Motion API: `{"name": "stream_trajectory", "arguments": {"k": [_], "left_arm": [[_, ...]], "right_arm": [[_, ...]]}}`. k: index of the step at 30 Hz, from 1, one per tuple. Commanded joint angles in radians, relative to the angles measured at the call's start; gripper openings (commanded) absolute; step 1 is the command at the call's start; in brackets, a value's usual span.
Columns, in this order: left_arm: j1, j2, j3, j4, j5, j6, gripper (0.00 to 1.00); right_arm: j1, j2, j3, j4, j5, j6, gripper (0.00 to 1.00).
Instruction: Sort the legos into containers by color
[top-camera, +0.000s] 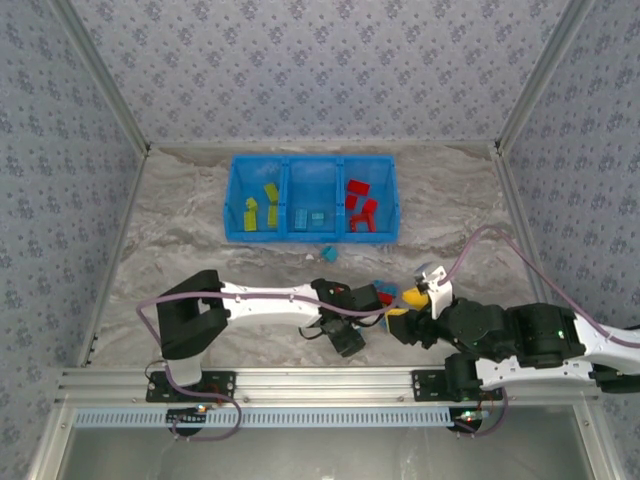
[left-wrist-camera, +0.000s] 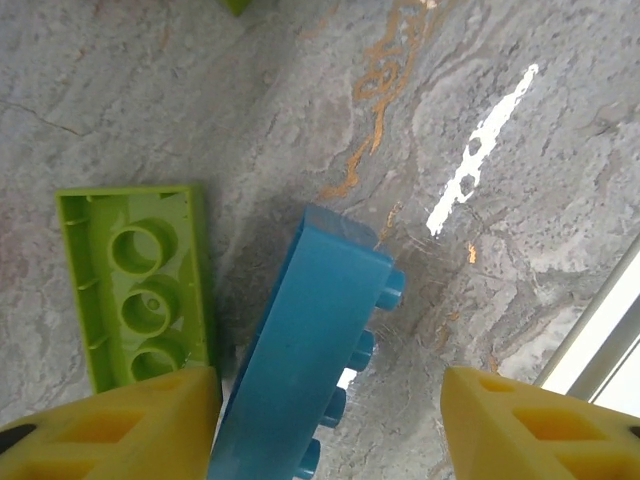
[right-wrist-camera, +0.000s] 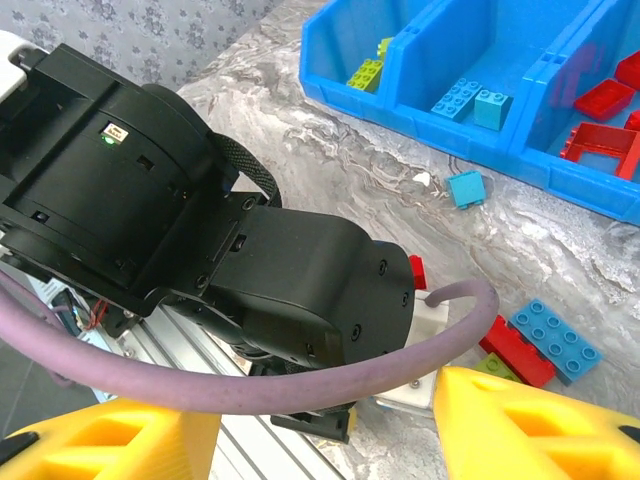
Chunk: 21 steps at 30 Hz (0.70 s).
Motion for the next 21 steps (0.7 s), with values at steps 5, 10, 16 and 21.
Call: {"name": "stream_trajectory", "arguments": {"k": [5,10,16,21], "left_arm": [[-0.009,0.037,0.026,-0.013,-0.003,0.034,0.5],[-0.012,0.048,0.028,0.0,0.001,0.027,0.43],[-0.012,0.006,0.022,0.02,-0.008,-0.008,0.22],[0.013,-0.145,0.025,0.021,-0.027,-0.091,0.18]], "right_arm": [[0.007,-0.005,-0.021,0.02,0.025,0.008,0.61],[0.007,-0.004,-0.019,0.017,0.022,0.002,0.62],[0.008,-0.003,-0.013,0.03,0.004,-0.006,0.62],[0.006,0.072,0.035,0.031,-0.014,-0.088,0.62]]}}
